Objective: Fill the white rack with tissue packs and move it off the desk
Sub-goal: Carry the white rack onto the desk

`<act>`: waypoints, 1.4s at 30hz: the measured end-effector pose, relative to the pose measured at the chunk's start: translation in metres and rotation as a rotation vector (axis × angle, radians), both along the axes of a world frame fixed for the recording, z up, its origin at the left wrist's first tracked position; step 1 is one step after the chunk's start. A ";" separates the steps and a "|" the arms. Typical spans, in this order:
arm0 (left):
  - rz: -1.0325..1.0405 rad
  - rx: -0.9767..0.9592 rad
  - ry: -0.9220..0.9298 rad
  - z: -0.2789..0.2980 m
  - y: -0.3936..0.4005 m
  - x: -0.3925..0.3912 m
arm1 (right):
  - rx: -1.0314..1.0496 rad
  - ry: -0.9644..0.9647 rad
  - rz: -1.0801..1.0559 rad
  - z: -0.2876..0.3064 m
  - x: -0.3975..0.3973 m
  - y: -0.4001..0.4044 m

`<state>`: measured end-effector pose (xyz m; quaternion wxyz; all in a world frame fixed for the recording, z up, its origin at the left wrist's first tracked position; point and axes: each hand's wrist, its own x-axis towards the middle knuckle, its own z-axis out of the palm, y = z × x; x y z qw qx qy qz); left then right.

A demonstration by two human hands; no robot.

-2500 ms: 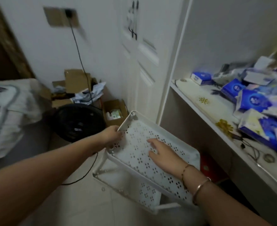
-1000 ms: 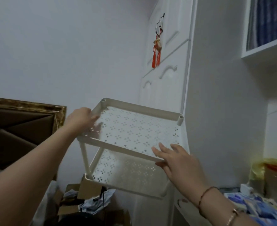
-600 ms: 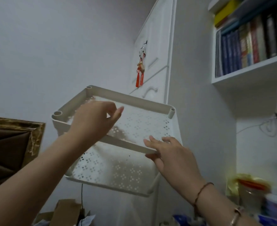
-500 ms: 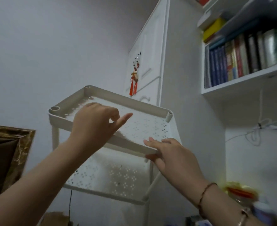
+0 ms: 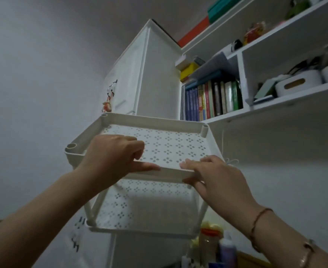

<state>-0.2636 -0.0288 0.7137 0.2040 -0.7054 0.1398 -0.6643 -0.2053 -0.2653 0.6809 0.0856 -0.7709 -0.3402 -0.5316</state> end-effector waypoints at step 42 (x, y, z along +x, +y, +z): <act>-1.218 -0.150 0.594 -0.106 -0.422 0.121 | 0.025 0.925 -1.063 -0.226 -0.010 -0.332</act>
